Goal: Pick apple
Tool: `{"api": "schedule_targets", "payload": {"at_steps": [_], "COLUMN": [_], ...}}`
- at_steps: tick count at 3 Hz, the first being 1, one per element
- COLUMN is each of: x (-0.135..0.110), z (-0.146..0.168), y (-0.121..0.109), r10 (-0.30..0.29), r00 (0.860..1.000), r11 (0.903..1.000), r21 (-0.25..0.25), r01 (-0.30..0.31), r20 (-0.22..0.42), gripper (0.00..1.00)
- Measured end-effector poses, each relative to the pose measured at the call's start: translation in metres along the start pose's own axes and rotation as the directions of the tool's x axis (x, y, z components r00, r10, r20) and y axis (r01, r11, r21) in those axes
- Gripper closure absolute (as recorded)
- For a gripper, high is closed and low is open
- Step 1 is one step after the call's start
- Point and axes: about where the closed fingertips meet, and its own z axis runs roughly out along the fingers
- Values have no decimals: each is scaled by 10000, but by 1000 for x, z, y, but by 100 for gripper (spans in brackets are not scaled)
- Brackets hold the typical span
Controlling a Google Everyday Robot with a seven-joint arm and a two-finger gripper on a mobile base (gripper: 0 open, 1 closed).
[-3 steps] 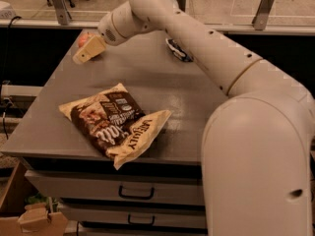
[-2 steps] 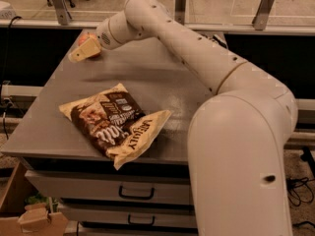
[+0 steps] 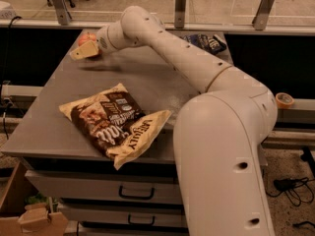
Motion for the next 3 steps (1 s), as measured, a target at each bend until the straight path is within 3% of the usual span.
{"api": "schedule_targets", "payload": {"at_steps": [1, 2, 3], "x": [-2, -17, -28], "z": [3, -14, -60], "y": [-11, -7, 10], "r10": [157, -106, -663], "r00": [9988, 9924, 9795], "r11": [9995, 9999, 9949], "r21": [261, 5, -616], "r01": [-170, 107, 793], "r20": [465, 1229, 1903], "gripper": [49, 72, 95]}}
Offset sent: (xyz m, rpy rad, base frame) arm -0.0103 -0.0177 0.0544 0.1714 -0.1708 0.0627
